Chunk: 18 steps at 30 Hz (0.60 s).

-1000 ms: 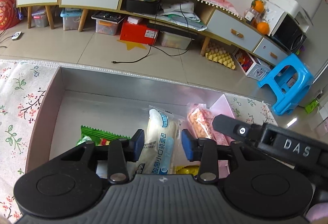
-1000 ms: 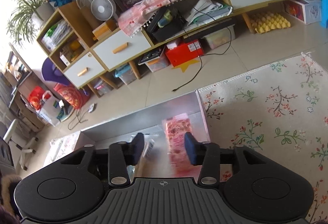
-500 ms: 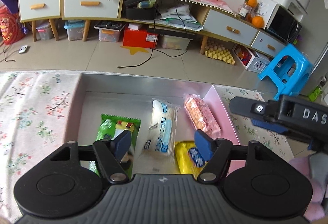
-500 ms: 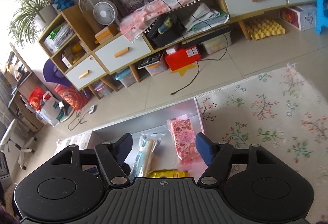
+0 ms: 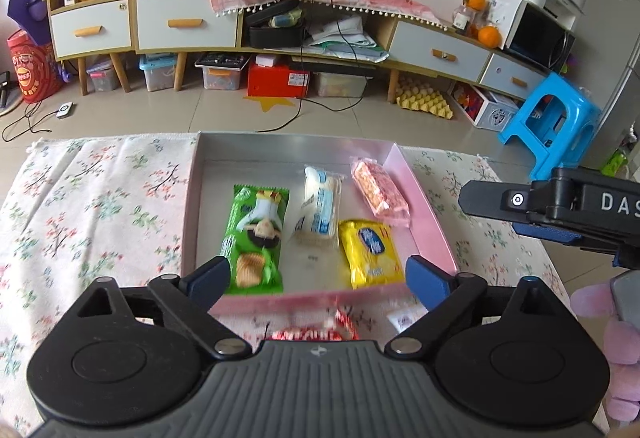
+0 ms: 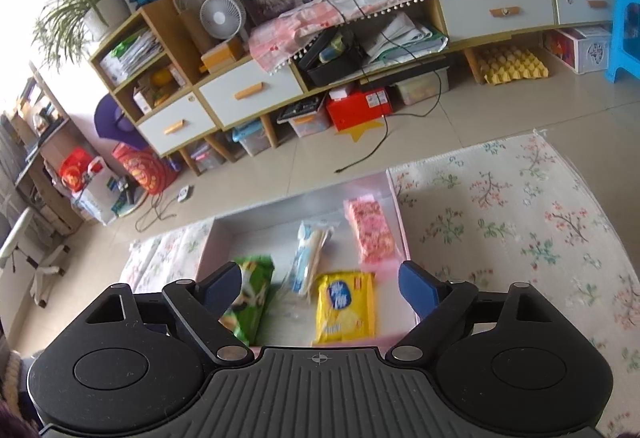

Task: Organize snacks
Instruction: 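Withdraw both tools from the box back over the remaining snacks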

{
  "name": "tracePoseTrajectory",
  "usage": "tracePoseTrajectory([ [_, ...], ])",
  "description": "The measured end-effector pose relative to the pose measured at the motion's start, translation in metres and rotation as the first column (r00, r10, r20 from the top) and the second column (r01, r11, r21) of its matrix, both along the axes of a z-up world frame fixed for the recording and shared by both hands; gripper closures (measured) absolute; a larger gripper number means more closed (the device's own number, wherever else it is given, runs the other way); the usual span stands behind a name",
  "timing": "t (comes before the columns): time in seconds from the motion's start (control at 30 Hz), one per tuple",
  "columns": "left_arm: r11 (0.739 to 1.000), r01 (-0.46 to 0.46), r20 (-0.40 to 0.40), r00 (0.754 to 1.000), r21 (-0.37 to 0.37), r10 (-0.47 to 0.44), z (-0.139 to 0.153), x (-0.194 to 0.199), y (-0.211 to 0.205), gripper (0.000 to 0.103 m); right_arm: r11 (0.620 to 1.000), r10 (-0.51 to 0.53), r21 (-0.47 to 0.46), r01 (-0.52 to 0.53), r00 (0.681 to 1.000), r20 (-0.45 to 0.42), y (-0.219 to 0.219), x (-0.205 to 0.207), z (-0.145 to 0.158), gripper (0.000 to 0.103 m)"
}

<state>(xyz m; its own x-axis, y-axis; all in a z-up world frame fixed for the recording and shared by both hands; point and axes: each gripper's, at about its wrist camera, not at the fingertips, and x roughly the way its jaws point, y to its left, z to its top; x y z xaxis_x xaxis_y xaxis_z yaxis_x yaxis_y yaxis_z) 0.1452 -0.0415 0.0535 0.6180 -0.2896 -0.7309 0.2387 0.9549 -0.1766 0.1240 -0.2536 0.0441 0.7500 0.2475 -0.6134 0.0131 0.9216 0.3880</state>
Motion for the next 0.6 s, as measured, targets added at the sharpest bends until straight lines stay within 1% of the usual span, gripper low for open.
tracePoseTrajectory([
  [0.17, 1.0, 0.001, -0.022, 1.0, 0.023, 0.0, -0.001, -0.018, 0.007, 0.001, 0.999, 0.012, -0.029, -0.013, 1.0, -0.024, 0.007, -0.021, 0.0, 0.012],
  [0.27, 0.999, -0.001, -0.044, 0.999, 0.032, 0.002, -0.001, -0.028, 0.015, 0.001, 0.998, 0.007, -0.059, -0.01, 0.999, -0.05, 0.011, -0.031, -0.001, 0.01],
  [0.37, 0.999, -0.007, -0.047, 0.999, 0.037, 0.009, -0.001, -0.04, 0.023, 0.0, 0.995, 0.017, -0.098, -0.024, 0.997, -0.07, 0.016, -0.042, -0.003, 0.009],
  [0.5, 0.997, -0.011, -0.046, 0.999, 0.071, 0.014, -0.004, -0.055, 0.035, 0.0, 0.993, 0.05, -0.104, -0.06, 0.995, -0.092, 0.023, -0.056, -0.011, 0.005],
  [0.6, 0.995, -0.01, -0.023, 1.0, 0.101, 0.013, -0.012, -0.068, 0.043, 0.0, 0.991, 0.074, -0.105, -0.087, 0.991, -0.115, 0.029, -0.065, -0.024, 0.005],
])
